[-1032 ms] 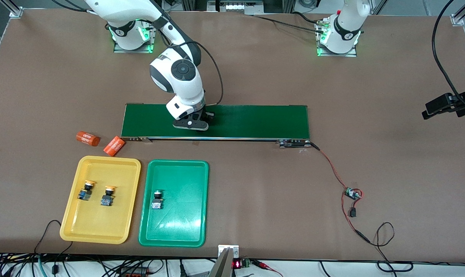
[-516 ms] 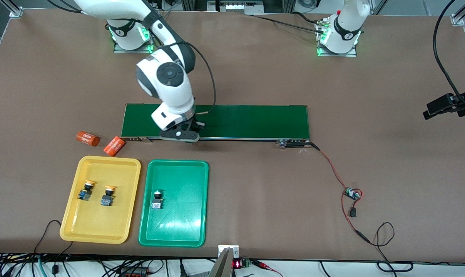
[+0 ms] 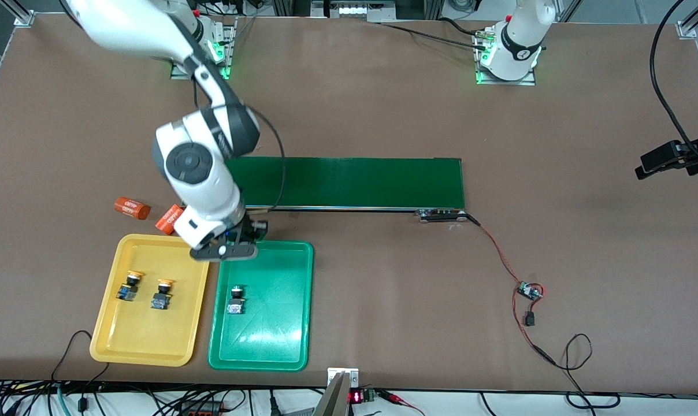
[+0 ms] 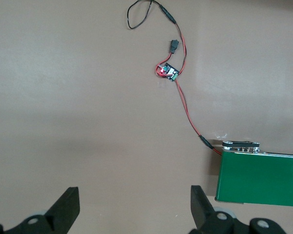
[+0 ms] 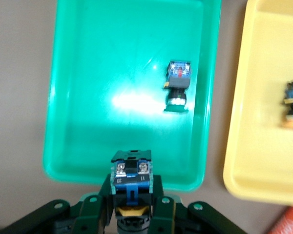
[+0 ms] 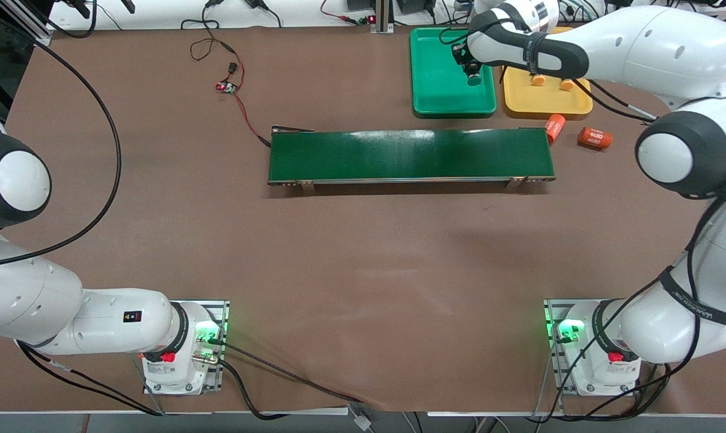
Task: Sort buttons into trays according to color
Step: 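Carry the green-ringed button into the green tray with the right gripper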
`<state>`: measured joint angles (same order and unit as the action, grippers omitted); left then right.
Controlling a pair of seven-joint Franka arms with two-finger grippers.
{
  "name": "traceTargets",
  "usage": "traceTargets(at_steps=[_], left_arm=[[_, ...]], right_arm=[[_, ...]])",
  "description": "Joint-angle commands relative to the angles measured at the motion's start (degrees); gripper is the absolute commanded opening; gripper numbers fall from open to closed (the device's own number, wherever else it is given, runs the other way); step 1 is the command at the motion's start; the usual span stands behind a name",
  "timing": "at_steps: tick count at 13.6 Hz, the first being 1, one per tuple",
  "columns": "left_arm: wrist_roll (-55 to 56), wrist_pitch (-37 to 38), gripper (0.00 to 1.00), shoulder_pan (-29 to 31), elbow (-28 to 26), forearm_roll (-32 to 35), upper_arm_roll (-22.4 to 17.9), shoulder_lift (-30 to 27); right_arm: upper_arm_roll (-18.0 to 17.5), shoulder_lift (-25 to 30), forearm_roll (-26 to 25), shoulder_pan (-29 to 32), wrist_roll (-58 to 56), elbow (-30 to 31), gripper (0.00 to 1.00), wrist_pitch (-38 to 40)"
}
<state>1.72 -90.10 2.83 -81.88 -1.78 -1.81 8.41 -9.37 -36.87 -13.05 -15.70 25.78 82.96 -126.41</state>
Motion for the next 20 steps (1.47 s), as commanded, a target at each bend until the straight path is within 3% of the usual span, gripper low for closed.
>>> traceTargets(at_steps=[1, 5, 9, 10, 14, 15, 18, 20], left_arm=[[-0.57, -0.96, 1.0, 0.07, -1.88, 0.64, -0.03, -1.73], [-0.57, -1.13, 1.0, 0.07, -1.97, 0.72, -0.12, -1.55], [-0.57, -1.05, 1.0, 0.07, -1.97, 0.73, -0.12, -1.55], [-0.57, -1.05, 1.0, 0.07, -1.97, 0.73, -0.12, -1.55], [-0.57, -1.13, 1.0, 0.07, -1.97, 0.73, -0.12, -1.46], [-0.57, -1.13, 1.0, 0.07, -1.97, 0.73, -0.03, -1.55], [-0.57, -1.05, 1.0, 0.07, -1.88, 0.73, 0.14, -1.55], [-0.57, -1.05, 1.0, 0.07, -1.88, 0.73, 0.14, -1.55]], right_arm=[[1.37, -7.23, 0.57, -0.56, -1.52, -6.4, 0.14, -4.95], [3.56, -14.53, 0.48, -2.4, -1.26, -9.04, 0.14, -15.6], [4.97, -17.35, 0.48, -2.5, -1.7, -9.04, 0.16, -21.67], [5.32, -17.53, 0.4, -2.5, -1.78, -9.04, 0.2, -21.86], [5.42, -17.53, 0.48, -2.5, -1.7, -8.86, 0.59, -21.77], [5.42, -17.45, 0.48, -2.5, -1.52, -8.86, 0.77, -21.77], [5.42, -16.31, 0.83, -2.32, -1.61, -8.78, 1.0, -21.24], [5.42, -14.2, 0.84, -1.71, -1.61, -8.08, 1.0, -18.89]])
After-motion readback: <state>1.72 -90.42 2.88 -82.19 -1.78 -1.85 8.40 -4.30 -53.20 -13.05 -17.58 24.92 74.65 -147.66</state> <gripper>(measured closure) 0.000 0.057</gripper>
